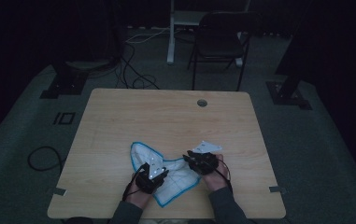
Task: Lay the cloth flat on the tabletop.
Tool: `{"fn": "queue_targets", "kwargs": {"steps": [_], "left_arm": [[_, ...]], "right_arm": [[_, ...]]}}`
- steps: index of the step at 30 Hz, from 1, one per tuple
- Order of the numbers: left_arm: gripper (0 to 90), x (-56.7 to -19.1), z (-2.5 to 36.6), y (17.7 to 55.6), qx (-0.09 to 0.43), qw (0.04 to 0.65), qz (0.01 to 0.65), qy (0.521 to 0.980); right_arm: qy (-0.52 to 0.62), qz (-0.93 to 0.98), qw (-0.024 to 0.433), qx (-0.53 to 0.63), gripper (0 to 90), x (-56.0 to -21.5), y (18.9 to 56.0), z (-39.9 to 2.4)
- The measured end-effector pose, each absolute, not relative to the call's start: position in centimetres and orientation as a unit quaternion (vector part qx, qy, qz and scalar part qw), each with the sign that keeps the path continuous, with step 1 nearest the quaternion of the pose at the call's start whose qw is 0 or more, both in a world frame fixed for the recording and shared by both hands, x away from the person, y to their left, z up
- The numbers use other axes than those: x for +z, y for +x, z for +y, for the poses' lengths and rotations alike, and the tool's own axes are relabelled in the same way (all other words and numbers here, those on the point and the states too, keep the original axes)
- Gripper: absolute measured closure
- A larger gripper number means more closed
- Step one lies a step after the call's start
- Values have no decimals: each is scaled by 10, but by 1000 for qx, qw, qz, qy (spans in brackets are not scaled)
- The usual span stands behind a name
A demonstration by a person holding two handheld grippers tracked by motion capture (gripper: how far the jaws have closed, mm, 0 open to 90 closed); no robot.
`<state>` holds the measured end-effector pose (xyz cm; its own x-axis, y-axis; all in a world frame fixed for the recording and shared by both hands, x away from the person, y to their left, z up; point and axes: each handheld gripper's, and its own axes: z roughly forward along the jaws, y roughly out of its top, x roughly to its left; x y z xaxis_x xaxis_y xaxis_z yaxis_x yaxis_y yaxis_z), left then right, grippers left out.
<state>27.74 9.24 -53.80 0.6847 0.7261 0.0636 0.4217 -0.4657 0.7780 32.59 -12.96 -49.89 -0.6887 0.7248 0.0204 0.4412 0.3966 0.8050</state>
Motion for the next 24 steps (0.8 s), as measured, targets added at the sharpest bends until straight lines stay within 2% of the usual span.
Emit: {"fn": "queue_targets", "kwargs": {"steps": [4, 10, 12, 14, 15, 24], "left_arm": [[815, -539, 93, 276, 198, 387, 346, 832], [811, -539, 92, 273, 203, 385, 347, 831], [809, -539, 92, 272, 203, 386, 346, 831], [800, -539, 93, 272, 200, 387, 345, 832], [799, -539, 94, 271, 198, 388, 344, 831], [722, -539, 93, 263, 199, 383, 337, 837]], "right_arm": [[329, 827, 154, 428, 737, -498, 325, -109], [280, 854, 128, 420, 719, -500, 330, -72], [277, 858, 121, 415, 742, -501, 332, -70], [268, 871, 106, 398, 869, -504, 337, -67], [267, 872, 105, 396, 883, -505, 337, -67], [291, 866, 128, 385, 896, -505, 343, -84]]}}
